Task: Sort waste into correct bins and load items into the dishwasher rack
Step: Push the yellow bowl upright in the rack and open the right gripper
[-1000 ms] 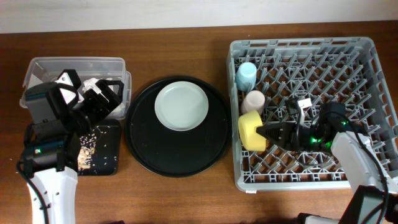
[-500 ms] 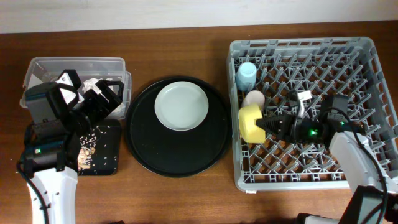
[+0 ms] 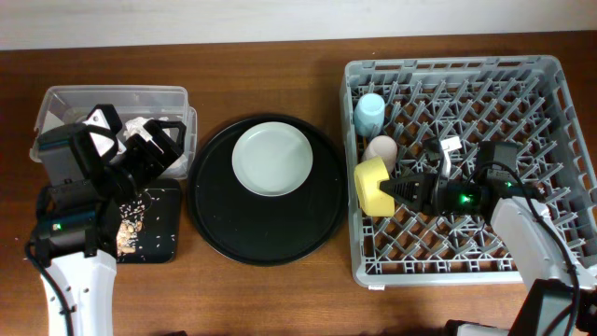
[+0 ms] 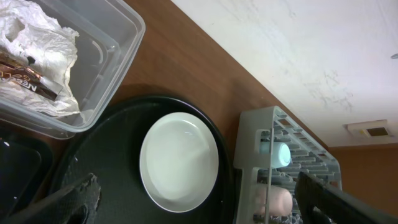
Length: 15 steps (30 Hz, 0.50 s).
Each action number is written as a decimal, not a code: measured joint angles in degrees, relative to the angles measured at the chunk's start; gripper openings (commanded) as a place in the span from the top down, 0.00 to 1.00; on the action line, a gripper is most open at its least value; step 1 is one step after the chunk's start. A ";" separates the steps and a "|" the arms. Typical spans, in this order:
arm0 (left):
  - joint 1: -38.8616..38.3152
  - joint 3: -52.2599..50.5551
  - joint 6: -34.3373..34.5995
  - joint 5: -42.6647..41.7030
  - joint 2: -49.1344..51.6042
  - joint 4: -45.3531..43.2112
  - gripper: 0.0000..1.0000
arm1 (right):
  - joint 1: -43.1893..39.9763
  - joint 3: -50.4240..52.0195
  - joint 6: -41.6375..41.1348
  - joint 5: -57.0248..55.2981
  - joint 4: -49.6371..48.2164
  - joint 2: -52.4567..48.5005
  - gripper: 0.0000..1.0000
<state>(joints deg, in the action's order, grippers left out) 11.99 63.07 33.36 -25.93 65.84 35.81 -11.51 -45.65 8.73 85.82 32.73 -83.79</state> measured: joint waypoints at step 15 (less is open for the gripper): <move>0.00 0.00 0.00 0.00 0.00 0.00 0.01 | -1.75 1.79 -0.24 -0.63 -1.53 0.28 0.66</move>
<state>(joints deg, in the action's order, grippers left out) 11.99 63.07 33.36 -25.93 65.84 35.81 -13.26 -43.86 8.49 85.19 31.20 -83.50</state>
